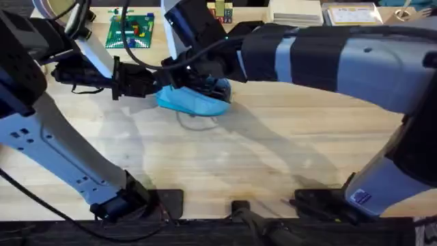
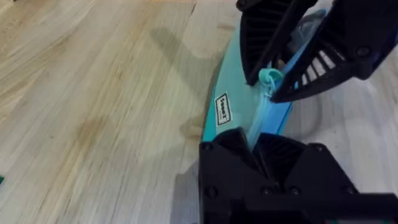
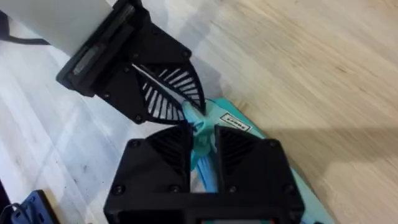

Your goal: Unzip the bag, pick up the pens from the table one at a time and place them inside, then zip the bag closed.

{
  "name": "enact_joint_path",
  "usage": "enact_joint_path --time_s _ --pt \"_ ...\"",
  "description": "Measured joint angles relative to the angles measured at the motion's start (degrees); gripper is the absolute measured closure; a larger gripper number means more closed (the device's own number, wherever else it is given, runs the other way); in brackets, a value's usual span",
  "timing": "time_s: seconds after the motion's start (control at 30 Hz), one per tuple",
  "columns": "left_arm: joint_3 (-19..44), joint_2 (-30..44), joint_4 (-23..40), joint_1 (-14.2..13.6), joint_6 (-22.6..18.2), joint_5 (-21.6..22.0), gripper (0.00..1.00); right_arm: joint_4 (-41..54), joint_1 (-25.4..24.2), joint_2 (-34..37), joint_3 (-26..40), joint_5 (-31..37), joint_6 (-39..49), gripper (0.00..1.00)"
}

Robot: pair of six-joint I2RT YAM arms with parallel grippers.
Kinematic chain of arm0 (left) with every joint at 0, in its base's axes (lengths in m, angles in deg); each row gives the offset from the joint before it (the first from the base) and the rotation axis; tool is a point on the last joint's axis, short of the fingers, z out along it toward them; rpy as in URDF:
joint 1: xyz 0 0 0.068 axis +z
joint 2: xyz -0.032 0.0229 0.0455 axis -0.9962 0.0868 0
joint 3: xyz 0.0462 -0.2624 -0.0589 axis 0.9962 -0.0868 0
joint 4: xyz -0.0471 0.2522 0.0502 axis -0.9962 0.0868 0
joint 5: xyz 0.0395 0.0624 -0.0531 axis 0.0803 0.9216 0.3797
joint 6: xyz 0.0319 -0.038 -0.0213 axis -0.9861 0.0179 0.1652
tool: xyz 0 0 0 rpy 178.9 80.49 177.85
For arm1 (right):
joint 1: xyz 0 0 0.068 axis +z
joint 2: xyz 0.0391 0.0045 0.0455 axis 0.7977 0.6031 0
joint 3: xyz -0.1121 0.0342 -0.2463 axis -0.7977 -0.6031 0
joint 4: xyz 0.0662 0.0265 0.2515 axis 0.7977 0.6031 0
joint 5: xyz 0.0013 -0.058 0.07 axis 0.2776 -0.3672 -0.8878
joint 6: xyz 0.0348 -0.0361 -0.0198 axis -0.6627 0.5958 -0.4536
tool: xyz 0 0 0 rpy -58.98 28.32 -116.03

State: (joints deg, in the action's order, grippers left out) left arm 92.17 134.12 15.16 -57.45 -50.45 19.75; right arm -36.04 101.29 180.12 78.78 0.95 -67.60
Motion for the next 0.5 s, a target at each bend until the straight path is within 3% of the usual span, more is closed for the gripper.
enact_joint_path --time_s 0.17,0.27,0.5 --pt "0.00 0.00 -0.02 0.11 -0.02 -0.02 0.958 -0.81 0.00 0.00 0.00 0.02 0.00 0.864" --pt "0.00 0.00 -0.07 0.11 -0.02 -0.02 0.958 -0.81 -0.01 0.00 0.00 0.00 0.00 0.960" --pt "0.00 0.00 -0.08 0.11 -0.01 -0.02 0.958 -0.81 0.00 0.00 0.00 -0.02 0.00 0.969"
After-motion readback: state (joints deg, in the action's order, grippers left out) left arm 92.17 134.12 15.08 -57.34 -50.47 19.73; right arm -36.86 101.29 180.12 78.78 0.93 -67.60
